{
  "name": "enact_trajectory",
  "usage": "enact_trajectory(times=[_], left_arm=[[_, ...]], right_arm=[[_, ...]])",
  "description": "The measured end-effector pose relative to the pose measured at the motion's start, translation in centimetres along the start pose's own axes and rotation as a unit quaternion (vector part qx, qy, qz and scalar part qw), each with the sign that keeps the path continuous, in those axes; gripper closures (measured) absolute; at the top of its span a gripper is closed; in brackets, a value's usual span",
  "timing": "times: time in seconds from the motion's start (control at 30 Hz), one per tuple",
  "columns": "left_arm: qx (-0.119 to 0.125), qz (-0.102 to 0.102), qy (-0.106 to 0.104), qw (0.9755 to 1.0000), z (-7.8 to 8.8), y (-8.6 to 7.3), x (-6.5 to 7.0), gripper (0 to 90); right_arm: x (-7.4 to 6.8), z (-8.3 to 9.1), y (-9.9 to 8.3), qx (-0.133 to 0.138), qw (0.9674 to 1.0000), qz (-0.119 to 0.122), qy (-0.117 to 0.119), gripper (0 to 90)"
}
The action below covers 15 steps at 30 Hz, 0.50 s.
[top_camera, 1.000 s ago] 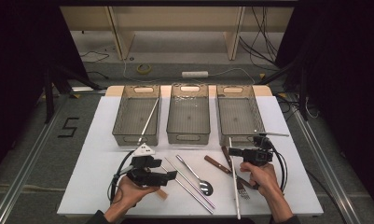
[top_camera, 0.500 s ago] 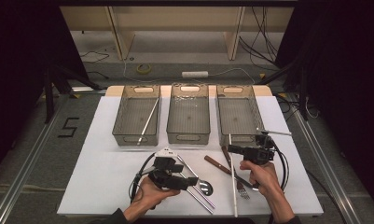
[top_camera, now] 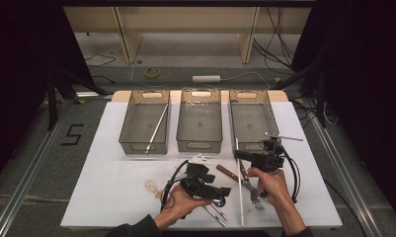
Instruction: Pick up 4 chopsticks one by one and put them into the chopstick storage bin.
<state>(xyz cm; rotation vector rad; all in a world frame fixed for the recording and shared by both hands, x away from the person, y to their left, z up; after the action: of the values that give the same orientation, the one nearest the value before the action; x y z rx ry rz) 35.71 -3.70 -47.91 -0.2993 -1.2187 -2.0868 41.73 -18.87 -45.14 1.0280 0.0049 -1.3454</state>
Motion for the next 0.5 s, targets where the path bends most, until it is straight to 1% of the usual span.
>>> enact_trajectory(times=[0.07,0.13,0.17,0.2,0.23,0.27,0.3,0.37,0.4,0.43,0.47,0.5], left_arm=[[-0.003,-0.003,0.003,1.0,-0.5,0.2,0.0,23.2],[-0.002,0.003,-0.002,1.0,-1.0,0.3,0.0,24.9],[0.001,0.009,-0.006,0.9999,-1.1,0.4,0.0,24.9],[0.004,0.01,-0.006,0.9999,-1.3,0.4,0.0,25.7],[0.002,0.007,-0.003,1.0,-1.4,0.4,0.0,28.1],[0.0,0.006,0.001,1.0,-1.5,0.4,-0.1,29.1],[0.0,0.007,0.0,1.0,-1.7,0.4,-0.1,29.1],[0.003,0.009,-0.006,0.9999,-2.1,0.5,0.0,33.0],[0.001,0.007,-0.01,0.9999,-2.2,0.5,0.2,33.0],[-0.002,0.007,-0.012,0.9999,-2.4,0.5,0.3,35.0],[-0.005,0.005,-0.013,0.9999,-2.6,0.5,0.4,39.6],[-0.006,0.004,-0.014,0.9999,-2.6,0.5,0.4,39.6]], right_arm=[[-0.3,-0.2,0.1,0.002,1.0,0.001,0.003,87.4],[-0.7,-0.3,0.2,0.005,1.0,0.002,0.005,87.3],[-0.7,-0.3,0.2,0.005,1.0,0.002,0.005,87.3],[-0.8,-0.3,0.2,0.005,1.0,0.003,0.006,87.3],[-1.0,-0.5,0.2,0.007,0.9999,0.004,0.007,87.3],[-1.0,-0.5,0.2,0.006,0.9999,0.002,0.008,87.4],[-1.0,-0.5,0.2,0.006,0.9999,0.002,0.008,87.4],[-1.3,-0.7,0.1,0.006,0.9999,0.005,0.008,87.3],[-1.3,-0.7,0.1,0.006,0.9999,0.005,0.008,87.3],[-1.4,-0.8,0.1,0.005,0.9999,0.005,0.009,87.3],[-1.5,-0.8,0.1,0.004,0.9999,0.006,0.011,87.3],[-1.5,-0.8,0.1,0.004,0.9999,0.006,0.011,87.3]])
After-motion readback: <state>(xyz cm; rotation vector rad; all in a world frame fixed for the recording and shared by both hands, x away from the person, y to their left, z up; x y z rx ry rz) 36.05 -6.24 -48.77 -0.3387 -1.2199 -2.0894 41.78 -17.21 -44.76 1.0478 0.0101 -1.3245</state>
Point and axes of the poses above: each handheld gripper's, and its own axes: z roughly backward along the jaws, y roughly out of its top, x roughly to its right, the point moved 6 cm from there along -z, roughly forward along the jaws, and after that the axes turned 7 degrees about -y, right-handed, at the moved point
